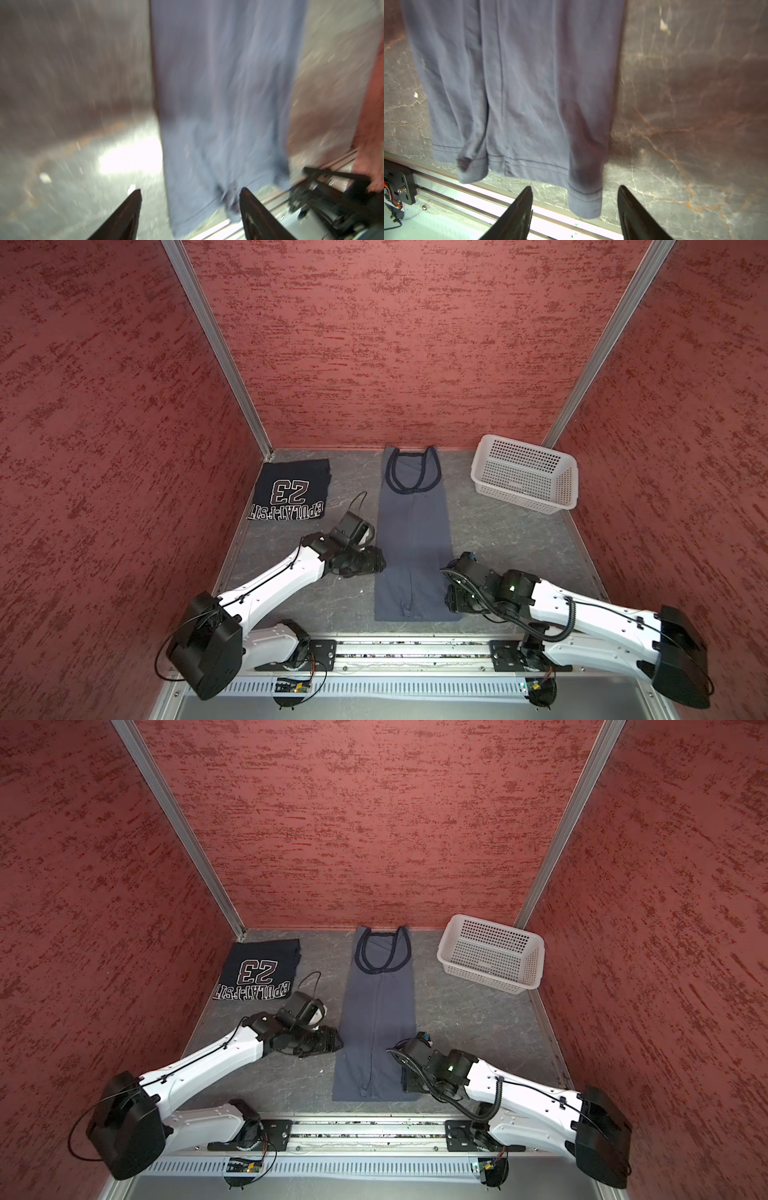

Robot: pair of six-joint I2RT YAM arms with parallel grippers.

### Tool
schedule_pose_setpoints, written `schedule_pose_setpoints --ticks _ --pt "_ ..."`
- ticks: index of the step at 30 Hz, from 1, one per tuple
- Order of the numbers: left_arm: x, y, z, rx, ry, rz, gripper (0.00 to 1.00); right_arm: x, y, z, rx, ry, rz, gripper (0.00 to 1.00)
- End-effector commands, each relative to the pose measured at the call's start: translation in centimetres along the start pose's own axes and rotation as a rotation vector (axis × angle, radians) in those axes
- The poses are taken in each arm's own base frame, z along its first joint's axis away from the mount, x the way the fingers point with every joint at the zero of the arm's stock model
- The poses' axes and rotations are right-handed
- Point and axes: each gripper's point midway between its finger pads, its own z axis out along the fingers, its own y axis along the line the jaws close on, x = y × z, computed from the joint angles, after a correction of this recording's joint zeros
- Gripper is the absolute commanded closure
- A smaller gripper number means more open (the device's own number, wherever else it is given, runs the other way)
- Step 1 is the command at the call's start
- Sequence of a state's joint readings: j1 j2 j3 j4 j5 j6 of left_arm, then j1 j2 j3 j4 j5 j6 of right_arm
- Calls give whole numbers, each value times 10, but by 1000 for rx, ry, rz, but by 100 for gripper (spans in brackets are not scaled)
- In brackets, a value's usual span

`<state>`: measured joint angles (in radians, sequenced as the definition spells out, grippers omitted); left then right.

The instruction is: Fold and stack the tank tops

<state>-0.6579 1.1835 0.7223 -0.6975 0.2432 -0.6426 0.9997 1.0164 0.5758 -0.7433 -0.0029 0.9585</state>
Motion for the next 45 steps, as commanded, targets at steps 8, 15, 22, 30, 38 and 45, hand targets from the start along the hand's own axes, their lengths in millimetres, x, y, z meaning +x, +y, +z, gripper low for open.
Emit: schedule_pose_setpoints --ticks 8,15,22,30,38,45 --pt "80 -10 38 21 127 -60 38 16 5 24 -94 62 82 43" --pt "87 -12 53 10 145 -55 53 16 6 31 -105 59 84 57" --pt "66 -36 48 40 90 0 83 5 13 29 -95 28 63 86" --pt "-30 -75 -4 115 -151 74 94 -88 28 -17 -91 -173 33 93" --pt "-177 -93 -26 160 -328 77 95 -241 40 -47 -124 -413 -35 93" --pt "-278 -85 -16 173 -418 12 96 -335 38 -23 -137 -446 -80 92"
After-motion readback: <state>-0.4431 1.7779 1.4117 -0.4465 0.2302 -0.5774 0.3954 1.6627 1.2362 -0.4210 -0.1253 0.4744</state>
